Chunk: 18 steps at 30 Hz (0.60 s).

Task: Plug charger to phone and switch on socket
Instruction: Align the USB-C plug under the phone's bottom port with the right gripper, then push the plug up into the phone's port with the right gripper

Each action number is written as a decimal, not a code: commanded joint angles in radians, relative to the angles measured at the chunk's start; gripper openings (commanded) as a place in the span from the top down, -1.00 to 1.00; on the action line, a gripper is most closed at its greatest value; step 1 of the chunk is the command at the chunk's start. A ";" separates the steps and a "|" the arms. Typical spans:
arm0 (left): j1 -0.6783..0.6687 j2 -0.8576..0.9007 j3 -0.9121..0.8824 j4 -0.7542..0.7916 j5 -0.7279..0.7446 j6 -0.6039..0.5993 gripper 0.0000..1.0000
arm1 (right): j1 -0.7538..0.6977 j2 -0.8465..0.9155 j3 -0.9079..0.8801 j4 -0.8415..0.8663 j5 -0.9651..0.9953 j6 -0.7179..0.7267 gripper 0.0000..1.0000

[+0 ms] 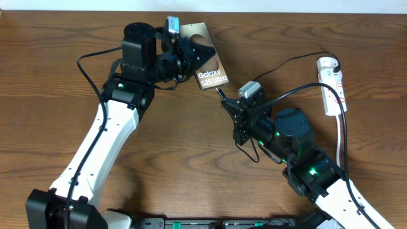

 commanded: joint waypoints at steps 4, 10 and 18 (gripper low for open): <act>-0.006 -0.008 0.011 0.015 0.001 0.017 0.86 | 0.008 0.000 0.002 0.002 0.022 -0.013 0.98; -0.017 -0.008 0.011 0.015 0.001 0.017 0.86 | 0.008 0.010 0.002 0.002 0.039 -0.013 0.97; -0.017 -0.008 0.011 0.010 0.001 0.017 0.87 | 0.009 0.024 0.002 0.006 0.041 -0.013 0.97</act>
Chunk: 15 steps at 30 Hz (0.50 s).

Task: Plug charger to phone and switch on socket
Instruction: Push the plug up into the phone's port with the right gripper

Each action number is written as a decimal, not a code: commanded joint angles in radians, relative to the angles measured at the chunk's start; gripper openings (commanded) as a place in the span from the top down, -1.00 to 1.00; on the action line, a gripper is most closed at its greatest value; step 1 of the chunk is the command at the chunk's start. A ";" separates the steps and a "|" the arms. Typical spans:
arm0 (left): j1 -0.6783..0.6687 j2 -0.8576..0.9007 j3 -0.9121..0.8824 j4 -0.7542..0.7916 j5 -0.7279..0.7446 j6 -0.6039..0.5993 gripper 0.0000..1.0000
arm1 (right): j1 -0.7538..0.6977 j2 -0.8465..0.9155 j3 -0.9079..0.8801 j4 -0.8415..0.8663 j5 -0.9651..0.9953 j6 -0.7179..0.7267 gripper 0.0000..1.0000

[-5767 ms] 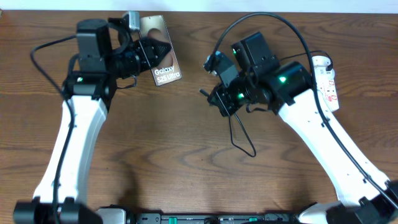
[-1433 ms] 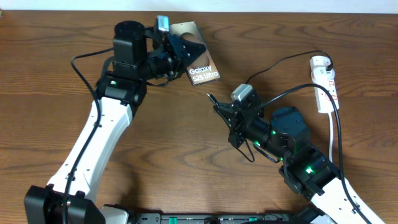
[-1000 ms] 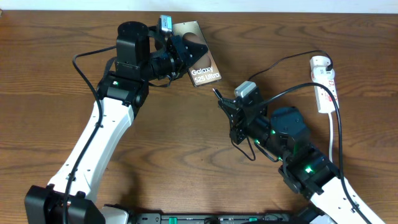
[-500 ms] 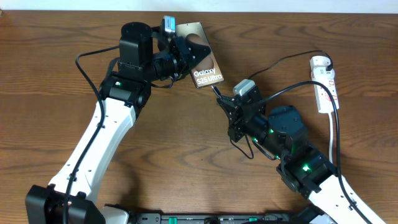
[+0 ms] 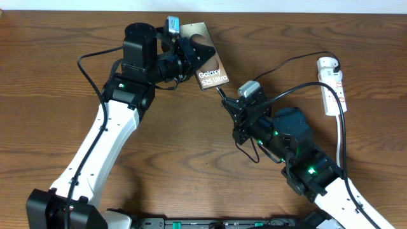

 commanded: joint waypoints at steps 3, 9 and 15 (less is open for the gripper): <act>-0.010 -0.008 0.011 0.010 0.016 0.017 0.86 | 0.009 0.011 0.002 0.007 0.024 -0.013 0.97; -0.010 -0.008 0.011 0.003 0.017 0.018 0.86 | 0.009 0.011 0.002 0.008 0.043 -0.017 0.97; -0.027 -0.008 0.011 0.000 0.012 0.038 0.85 | 0.009 0.011 0.002 0.010 0.099 -0.016 0.98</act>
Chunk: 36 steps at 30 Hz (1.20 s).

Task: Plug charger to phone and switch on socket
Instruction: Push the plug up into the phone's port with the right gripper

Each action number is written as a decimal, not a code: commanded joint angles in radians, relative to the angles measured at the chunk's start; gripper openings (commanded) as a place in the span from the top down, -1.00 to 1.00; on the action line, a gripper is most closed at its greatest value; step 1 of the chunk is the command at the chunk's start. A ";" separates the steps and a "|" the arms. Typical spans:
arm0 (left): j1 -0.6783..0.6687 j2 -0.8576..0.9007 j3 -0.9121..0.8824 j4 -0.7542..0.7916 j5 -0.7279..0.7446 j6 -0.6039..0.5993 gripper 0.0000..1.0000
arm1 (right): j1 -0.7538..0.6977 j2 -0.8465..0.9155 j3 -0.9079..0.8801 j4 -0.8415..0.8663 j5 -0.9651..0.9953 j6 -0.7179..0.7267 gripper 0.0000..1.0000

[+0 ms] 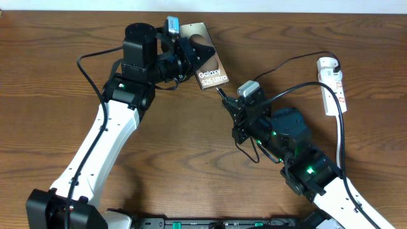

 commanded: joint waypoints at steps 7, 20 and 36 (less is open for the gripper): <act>-0.047 -0.008 0.011 0.006 0.017 0.078 0.86 | 0.000 0.006 0.002 0.014 0.090 -0.001 0.97; -0.085 -0.007 0.011 -0.013 -0.043 0.122 0.85 | 0.008 0.014 0.002 0.031 0.086 0.093 0.97; -0.087 -0.007 0.011 -0.013 -0.045 0.117 0.86 | 0.034 0.031 0.002 0.060 0.139 0.116 0.97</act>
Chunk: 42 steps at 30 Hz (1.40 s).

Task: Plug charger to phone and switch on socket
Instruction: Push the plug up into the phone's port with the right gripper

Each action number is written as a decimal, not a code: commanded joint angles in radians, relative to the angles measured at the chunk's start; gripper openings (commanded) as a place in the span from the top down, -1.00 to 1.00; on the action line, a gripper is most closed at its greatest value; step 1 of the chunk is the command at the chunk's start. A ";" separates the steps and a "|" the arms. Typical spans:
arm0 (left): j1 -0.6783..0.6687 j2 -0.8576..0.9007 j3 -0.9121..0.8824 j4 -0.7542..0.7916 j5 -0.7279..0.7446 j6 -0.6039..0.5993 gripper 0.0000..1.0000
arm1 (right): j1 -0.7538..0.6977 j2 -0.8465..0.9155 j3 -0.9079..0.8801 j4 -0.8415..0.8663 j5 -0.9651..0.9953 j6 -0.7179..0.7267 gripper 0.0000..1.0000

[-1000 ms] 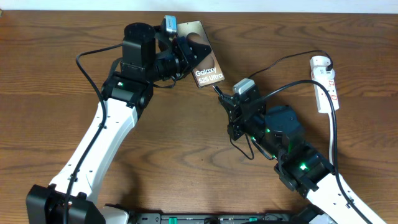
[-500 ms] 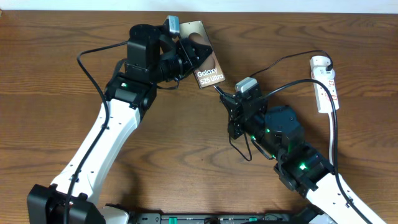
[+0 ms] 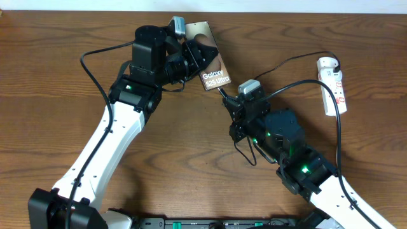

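Observation:
The phone, a tan slab printed "Galaxy S25 Ultra", lies tilted at the back middle of the table in the overhead view. My left gripper is down over its upper half, fingers closed on it. My right gripper is just below the phone's lower end, shut on the charger plug, whose tip points at the phone's bottom edge. Whether the plug is inside the port is hidden. The black charger cable runs right to the white socket strip.
The socket strip lies lengthwise near the table's right edge, with a second black cable looping from its top end. A black cable trails from the left arm across the back left. Both arms fill the middle of the wooden table.
The left arm's wrist has shifted to the right and the phone's upper end has swung slightly right with it. The right arm's elbow has edged left; its gripper stays at the phone's lower end.
At all three earlier moments the left gripper held the phone at the back middle and the right gripper held the plug just below its bottom edge, creeping slightly closer. Now the phone has turned a little right and the plug tip meets its lower end.

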 commanded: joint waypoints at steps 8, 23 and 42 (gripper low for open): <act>-0.034 -0.007 0.011 -0.006 0.074 0.013 0.85 | 0.004 0.006 0.009 0.083 0.045 0.073 0.97; -0.034 -0.007 0.011 -0.005 0.073 0.050 0.85 | 0.010 0.021 0.009 0.135 0.073 0.202 0.97; -0.076 -0.007 0.011 -0.009 0.124 0.156 0.86 | 0.010 0.023 0.009 0.185 0.079 0.216 0.98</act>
